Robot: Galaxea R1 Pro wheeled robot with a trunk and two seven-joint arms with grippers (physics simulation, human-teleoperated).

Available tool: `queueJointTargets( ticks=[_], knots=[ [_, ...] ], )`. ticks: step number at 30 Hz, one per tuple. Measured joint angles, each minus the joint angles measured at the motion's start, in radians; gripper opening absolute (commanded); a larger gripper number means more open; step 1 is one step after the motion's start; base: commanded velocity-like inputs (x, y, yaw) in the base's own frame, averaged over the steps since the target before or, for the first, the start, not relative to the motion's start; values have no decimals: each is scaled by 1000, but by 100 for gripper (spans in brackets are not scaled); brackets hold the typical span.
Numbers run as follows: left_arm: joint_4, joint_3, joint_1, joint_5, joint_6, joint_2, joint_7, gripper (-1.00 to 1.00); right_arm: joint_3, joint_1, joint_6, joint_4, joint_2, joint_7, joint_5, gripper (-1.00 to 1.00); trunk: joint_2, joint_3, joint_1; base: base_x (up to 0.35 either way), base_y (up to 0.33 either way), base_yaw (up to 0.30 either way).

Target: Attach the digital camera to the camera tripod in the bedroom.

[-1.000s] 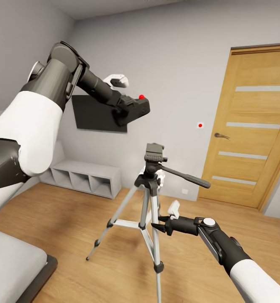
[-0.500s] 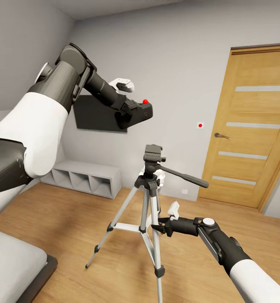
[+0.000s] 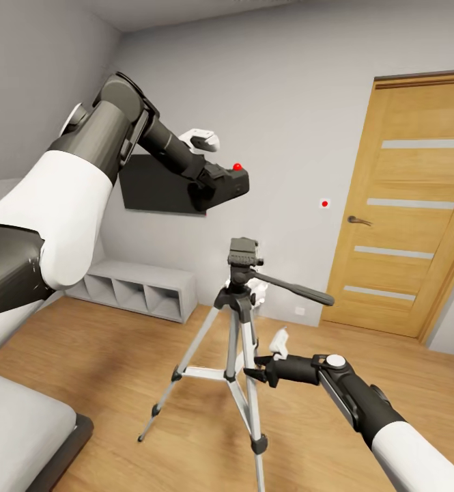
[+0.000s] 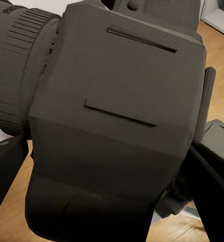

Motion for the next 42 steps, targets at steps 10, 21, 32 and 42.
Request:
queueJointTargets(
  ticks=[10,21,32,42],
  knots=[
    [16,-1,3,1,-2,-5,0,-100,52,-1,-1,0,0,-6,-2,-100,0,0,0,0,0,0],
    [27,-2,3,0,-3,-21,0,-100,64,0,-1,0,0,-8,-2,-100,0,0,0,0,0,0],
    [40,-3,3,0,-5,-22,0,-100,65,0,-2,2,0,-9,-2,-100,0,0,0,0,0,0],
    [42,-3,3,0,-5,-23,0,-100,73,0,-3,7,0,-9,-1,-100,0,0,0,0,0,0]
  ],
)
